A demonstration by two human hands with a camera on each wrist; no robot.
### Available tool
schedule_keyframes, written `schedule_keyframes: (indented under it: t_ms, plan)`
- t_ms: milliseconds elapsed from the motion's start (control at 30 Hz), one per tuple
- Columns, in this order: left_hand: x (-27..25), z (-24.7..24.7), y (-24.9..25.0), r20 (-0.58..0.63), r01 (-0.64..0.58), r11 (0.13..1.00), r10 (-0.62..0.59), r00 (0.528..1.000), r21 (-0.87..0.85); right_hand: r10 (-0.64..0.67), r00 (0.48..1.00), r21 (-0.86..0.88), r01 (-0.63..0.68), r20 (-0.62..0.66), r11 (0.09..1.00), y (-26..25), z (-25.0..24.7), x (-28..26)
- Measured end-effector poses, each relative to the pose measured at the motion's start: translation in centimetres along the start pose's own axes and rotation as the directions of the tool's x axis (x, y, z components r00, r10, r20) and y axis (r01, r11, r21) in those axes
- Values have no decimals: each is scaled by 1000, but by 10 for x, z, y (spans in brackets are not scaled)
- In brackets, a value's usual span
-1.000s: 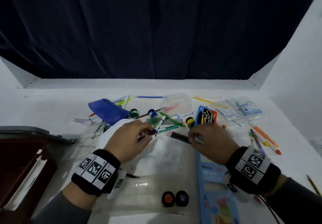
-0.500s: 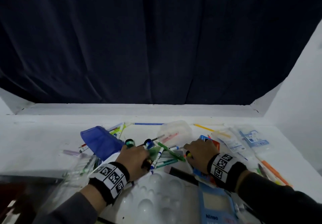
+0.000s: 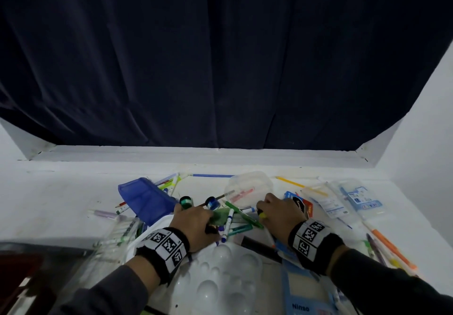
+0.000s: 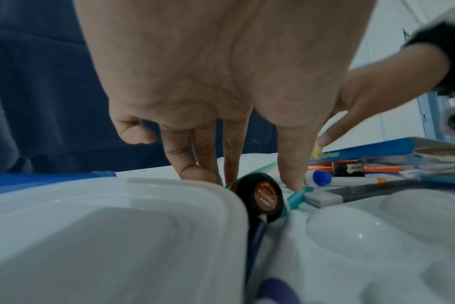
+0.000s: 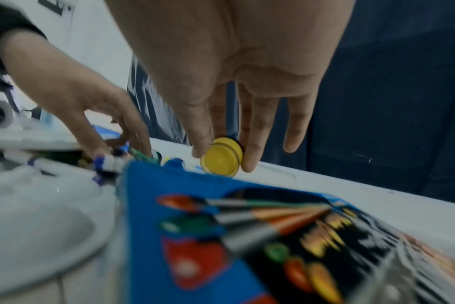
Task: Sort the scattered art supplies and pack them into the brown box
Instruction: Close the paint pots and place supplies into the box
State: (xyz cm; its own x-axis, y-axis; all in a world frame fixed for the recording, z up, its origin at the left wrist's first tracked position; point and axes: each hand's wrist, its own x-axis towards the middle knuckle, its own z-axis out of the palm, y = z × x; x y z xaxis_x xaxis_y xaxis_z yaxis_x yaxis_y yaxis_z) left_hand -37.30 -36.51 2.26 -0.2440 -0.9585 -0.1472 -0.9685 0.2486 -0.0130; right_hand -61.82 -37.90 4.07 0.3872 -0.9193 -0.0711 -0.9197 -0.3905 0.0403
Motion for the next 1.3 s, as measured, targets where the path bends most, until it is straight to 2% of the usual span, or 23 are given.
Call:
schedule_keyframes:
  t_ms: [133,267,367,433,533,633,733,800,867,1100,1233,1300]
  plan:
    - [1,2,3,-3,8,1000,-8,1000,-10,-11,986,289,60,-168,955,-12,-16,-24]
    - [-5,-6,6,-32,-1,999,-1,999,-42,70,929,562,158,-363,812,-24,-24,-57]
    - [-21,-18,4,-95,-22,989,8,995,-149,144,893,669,204,-426,714,-30,-23,-85]
    - [-38,-26,0,-160,-60,952,11,987,-299,175,869,702,239,-463,671,-35,-23,-104]
    - [-76,-36,-2,-274,-188,790,26,961,-584,214,848,755,283,-486,591,-45,-23,-132]
    - [-120,-41,8,-369,-286,632,0,929,-720,214,869,814,294,-446,501,-55,-14,-156]
    - [-157,-33,21,-357,-294,551,-7,934,-781,199,916,848,216,-347,485,-65,-1,-176]
    - [-174,-20,30,-350,-304,549,21,936,-779,193,936,867,176,-294,467,-72,5,-187]
    - [-186,-5,40,-356,-319,568,50,933,-758,172,946,857,160,-275,490,-81,10,-194]
    - [-192,27,63,-298,-300,671,122,947,-678,55,947,679,185,-316,710,-93,31,-196]
    - [-190,33,68,-240,-278,712,157,958,-645,-17,951,600,210,-310,772,-96,31,-195]
    - [-188,33,71,-229,-268,729,155,961,-629,-24,953,621,215,-301,754,-97,32,-194]
